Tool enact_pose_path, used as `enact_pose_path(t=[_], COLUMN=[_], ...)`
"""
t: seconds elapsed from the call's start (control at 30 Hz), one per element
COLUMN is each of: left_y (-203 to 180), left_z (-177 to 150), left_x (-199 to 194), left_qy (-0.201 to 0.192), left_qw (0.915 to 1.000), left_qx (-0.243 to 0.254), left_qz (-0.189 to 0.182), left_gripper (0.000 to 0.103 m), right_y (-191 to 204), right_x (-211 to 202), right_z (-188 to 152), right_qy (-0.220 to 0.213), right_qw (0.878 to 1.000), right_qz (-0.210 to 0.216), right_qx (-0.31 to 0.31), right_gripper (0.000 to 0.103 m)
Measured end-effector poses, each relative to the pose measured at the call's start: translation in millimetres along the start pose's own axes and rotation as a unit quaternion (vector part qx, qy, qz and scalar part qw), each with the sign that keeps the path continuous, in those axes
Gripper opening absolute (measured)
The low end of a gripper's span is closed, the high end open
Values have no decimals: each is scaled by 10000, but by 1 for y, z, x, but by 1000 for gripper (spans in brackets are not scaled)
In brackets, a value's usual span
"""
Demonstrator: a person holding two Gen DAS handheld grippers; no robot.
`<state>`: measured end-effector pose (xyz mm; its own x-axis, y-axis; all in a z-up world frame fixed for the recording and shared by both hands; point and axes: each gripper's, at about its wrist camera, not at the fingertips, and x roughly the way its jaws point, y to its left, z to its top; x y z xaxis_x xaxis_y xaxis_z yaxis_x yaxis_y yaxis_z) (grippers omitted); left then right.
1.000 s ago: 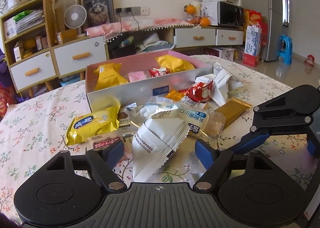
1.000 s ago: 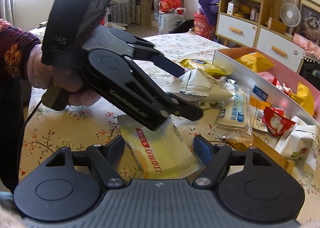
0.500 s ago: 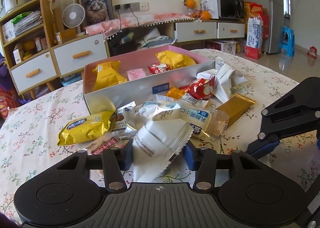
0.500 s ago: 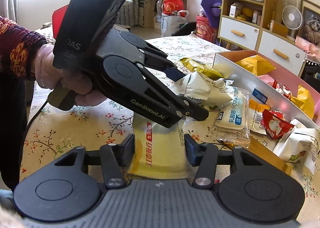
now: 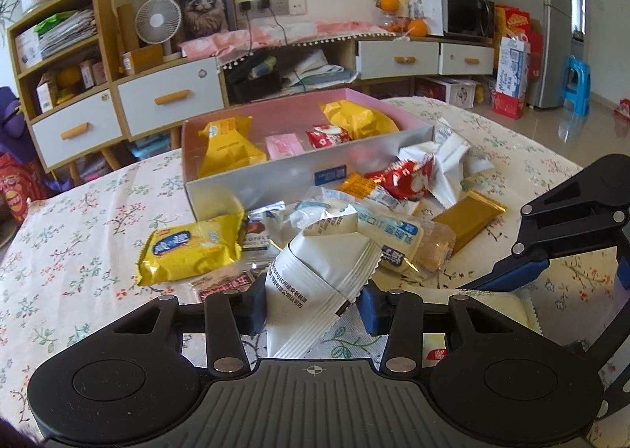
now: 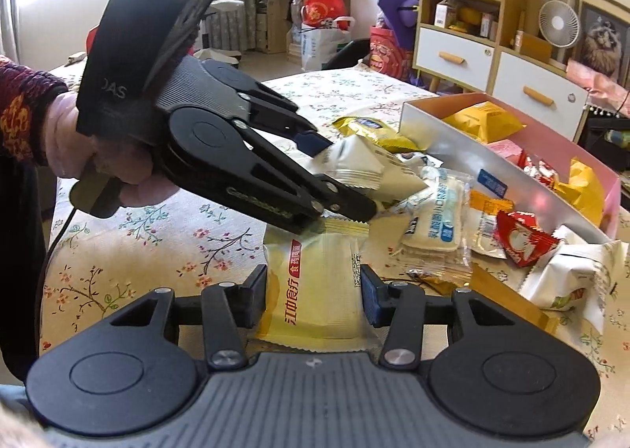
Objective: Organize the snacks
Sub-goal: 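Carry the yellow pastry pack over the box with the right gripper while the left carries a white pack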
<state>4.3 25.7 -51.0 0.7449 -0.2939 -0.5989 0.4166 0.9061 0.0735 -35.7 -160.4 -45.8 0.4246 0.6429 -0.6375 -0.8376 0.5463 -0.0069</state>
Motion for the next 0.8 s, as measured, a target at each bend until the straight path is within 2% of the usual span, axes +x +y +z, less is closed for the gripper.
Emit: enact_pose_path(t=[0.37,0.8], left_y=[5,23], left_z=[17,55], left_x=[-14,1], left_qy=[-59,112], left_qw=[9998,9946], left_qx=[-208,-984], left_qz=[44,297], left_gripper=[42,42], right_y=[-13,-63], right_x=[-6,-4], right_z=[14,43], right_qy=[-187,-483], right_qw=[9986,9875], right_qz=[-470,-1258], right_qx=[175,820], right_gripper=[44,44])
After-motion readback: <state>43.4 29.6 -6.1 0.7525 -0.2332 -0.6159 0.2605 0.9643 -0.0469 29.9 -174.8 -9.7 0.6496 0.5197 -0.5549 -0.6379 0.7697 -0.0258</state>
